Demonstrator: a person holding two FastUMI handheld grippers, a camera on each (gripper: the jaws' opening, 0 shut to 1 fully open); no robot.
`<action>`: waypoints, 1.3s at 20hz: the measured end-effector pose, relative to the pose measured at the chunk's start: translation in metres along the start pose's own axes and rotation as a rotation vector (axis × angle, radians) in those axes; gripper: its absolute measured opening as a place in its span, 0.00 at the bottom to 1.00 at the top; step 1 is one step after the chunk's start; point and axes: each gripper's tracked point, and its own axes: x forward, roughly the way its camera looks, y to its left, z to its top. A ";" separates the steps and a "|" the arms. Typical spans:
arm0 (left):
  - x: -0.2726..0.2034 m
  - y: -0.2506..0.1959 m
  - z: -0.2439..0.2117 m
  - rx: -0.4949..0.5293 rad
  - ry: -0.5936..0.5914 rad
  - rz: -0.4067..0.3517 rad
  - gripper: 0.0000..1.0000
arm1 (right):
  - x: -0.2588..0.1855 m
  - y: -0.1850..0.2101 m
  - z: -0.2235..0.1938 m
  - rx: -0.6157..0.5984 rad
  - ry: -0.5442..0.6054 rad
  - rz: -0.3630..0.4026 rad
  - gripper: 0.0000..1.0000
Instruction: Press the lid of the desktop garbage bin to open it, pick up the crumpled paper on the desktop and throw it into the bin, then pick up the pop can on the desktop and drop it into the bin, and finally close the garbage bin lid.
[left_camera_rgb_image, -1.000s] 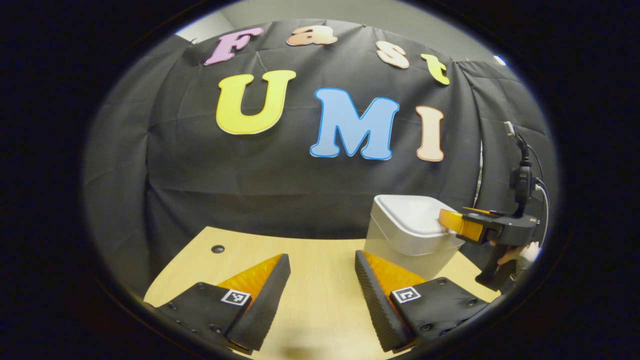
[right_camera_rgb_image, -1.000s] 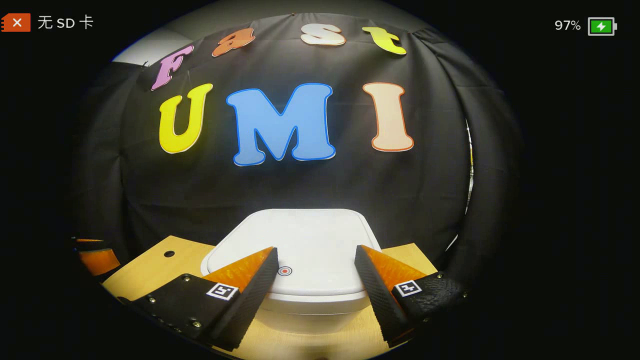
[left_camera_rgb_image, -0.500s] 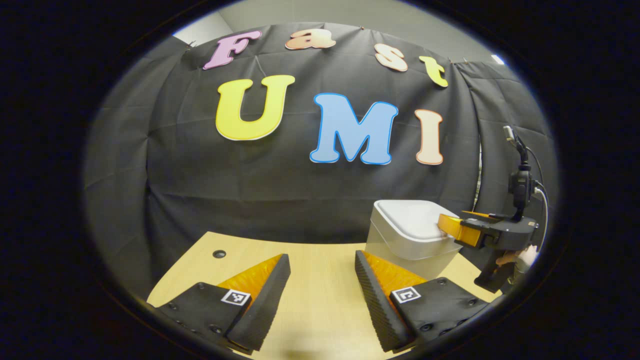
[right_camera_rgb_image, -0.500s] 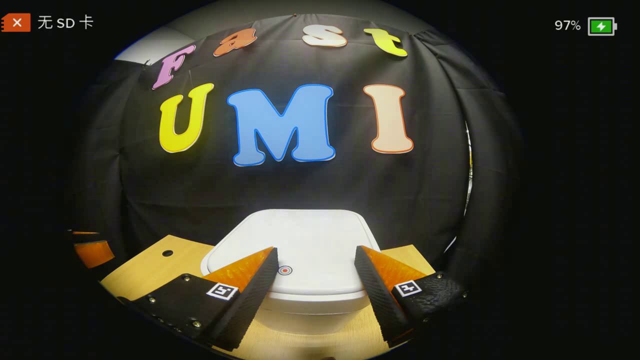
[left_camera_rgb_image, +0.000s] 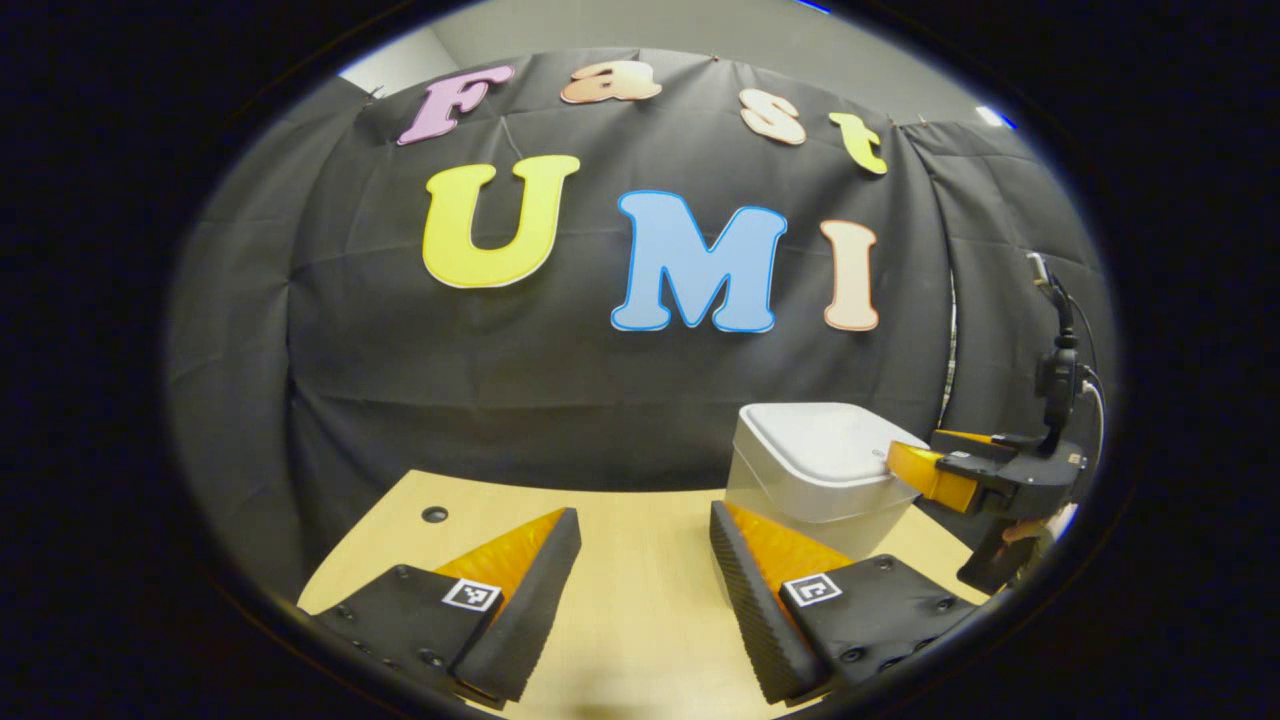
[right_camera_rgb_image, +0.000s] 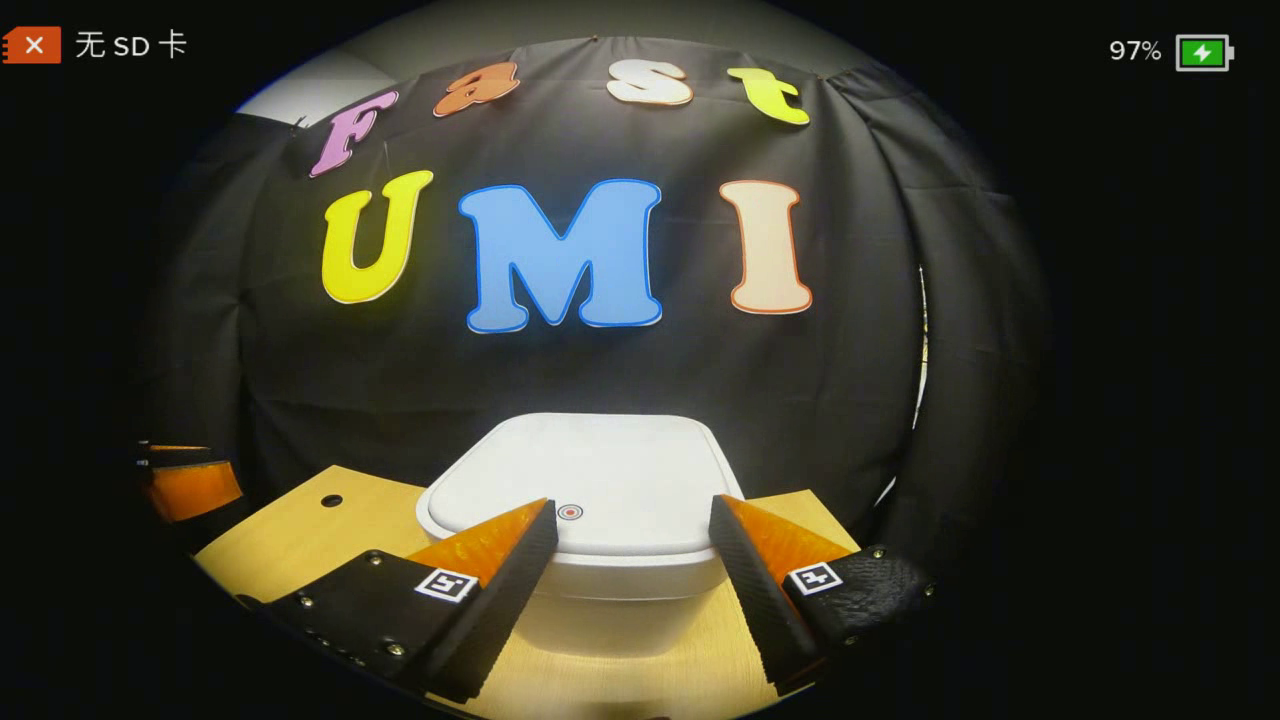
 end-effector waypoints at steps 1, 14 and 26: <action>0.000 -0.001 0.000 0.005 -0.001 -0.002 0.89 | -0.004 0.000 0.004 0.003 -0.009 0.000 0.97; -0.031 -0.008 0.053 0.005 -0.101 0.018 0.89 | -0.064 0.003 0.051 0.059 -0.107 0.022 0.97; -0.073 -0.004 0.081 0.043 -0.173 0.057 0.89 | -0.102 -0.007 0.067 0.059 -0.154 0.000 0.97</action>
